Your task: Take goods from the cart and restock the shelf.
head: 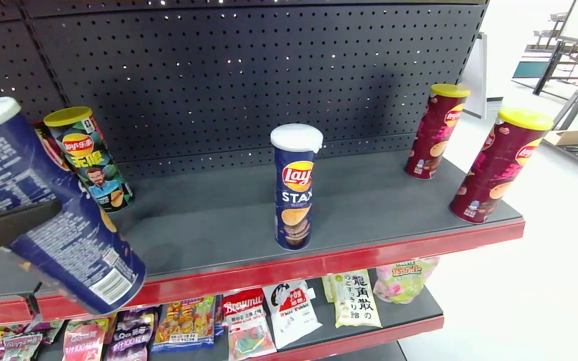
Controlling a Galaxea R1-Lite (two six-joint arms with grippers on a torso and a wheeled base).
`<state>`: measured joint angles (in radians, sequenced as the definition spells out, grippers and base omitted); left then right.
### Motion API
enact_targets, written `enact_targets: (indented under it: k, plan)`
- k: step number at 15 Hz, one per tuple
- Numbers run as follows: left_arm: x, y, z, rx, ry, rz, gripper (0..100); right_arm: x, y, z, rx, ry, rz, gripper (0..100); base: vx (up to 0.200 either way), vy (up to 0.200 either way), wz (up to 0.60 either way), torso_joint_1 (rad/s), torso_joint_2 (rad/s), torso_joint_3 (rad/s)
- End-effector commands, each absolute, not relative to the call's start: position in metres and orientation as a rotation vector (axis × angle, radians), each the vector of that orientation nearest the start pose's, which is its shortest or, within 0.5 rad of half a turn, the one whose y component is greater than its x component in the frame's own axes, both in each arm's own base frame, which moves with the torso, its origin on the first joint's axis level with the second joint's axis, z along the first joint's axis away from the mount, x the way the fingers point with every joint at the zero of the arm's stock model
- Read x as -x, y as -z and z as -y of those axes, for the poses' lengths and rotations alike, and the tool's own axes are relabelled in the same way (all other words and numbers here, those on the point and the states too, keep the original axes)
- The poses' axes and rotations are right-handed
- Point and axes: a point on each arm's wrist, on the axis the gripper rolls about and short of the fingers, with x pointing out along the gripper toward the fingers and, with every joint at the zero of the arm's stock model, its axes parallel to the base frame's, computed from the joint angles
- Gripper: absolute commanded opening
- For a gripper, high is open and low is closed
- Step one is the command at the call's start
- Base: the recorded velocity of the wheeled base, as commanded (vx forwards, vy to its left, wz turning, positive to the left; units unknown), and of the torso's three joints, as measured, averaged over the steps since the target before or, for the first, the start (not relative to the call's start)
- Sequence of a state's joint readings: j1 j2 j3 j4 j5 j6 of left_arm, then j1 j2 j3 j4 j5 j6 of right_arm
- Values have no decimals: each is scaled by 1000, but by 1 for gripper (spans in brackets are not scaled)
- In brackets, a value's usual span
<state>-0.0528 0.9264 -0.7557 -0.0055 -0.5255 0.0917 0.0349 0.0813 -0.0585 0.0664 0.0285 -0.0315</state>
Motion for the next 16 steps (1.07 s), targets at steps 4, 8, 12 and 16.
enact_targets:
  k: [4, 8, 12, 16]
  plan:
    - [-131, -263, 23, -38, 646, -184, 0, 17, -84, 0, 90, -77, -3, 100, 0, 0, 0, 0, 0, 0]
    - [-134, -263, 25, -34, 674, -187, 0, 18, -78, -1, 46, -118, -54, 100, 0, 0, 0, 0, 0, 0]
    - [-134, -265, 27, -35, 686, -181, 0, 23, -76, 0, -8, -14, 0, 100, 0, 0, 0, 0, 0, 0]
    - [-159, -263, 33, -38, 708, -176, 0, 23, -76, 0, -6, -14, 0, 100, 0, 0, 0, 0, 0, 0]
